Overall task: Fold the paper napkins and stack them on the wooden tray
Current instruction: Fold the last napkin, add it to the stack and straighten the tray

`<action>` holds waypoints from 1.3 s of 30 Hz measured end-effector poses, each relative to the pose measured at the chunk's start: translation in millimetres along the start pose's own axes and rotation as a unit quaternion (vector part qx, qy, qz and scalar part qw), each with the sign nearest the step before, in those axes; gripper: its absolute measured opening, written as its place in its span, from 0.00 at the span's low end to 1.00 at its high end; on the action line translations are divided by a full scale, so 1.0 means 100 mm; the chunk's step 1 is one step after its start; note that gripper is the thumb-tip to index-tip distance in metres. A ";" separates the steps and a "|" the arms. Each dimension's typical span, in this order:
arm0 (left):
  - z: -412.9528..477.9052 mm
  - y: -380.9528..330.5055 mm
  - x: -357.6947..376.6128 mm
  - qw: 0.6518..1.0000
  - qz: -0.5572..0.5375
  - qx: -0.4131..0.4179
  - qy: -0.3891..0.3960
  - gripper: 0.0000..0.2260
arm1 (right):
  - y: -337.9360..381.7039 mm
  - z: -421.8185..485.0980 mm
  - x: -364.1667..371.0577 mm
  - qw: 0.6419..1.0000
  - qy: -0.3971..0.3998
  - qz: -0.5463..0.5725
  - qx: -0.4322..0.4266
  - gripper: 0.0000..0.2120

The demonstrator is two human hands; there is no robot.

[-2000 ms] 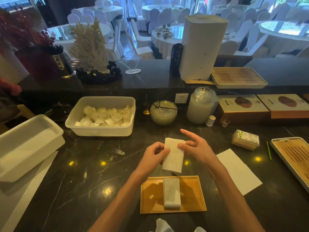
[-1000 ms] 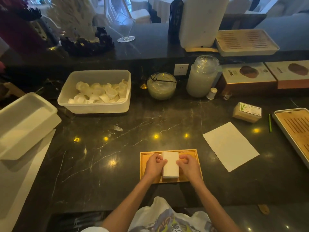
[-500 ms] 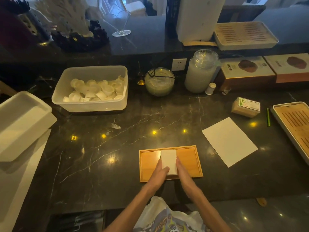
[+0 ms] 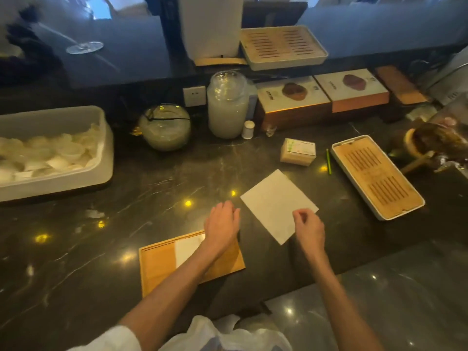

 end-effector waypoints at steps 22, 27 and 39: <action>0.18 -0.25 1.35 0.889 -0.277 -0.360 0.049 0.28 | 0.02 1.24 0.45 0.971 0.215 0.101 0.022 0.05; -0.09 0.06 0.77 0.725 -0.605 -0.324 0.052 0.21 | 0.46 0.73 0.32 0.924 0.310 0.225 0.024 0.10; -0.69 1.06 -0.64 0.702 -0.652 -0.248 0.144 0.17 | 1.46 -0.84 0.89 0.866 0.374 0.329 0.027 0.13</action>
Point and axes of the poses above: each hand's wrist, its own z-axis towards the middle knuckle, its own x-axis out of the palm, y = z × x, the point moved 10 cm from there along z, towards the middle knuckle, and after that the axes turned 3 degrees about z, right-handed, at the moved point
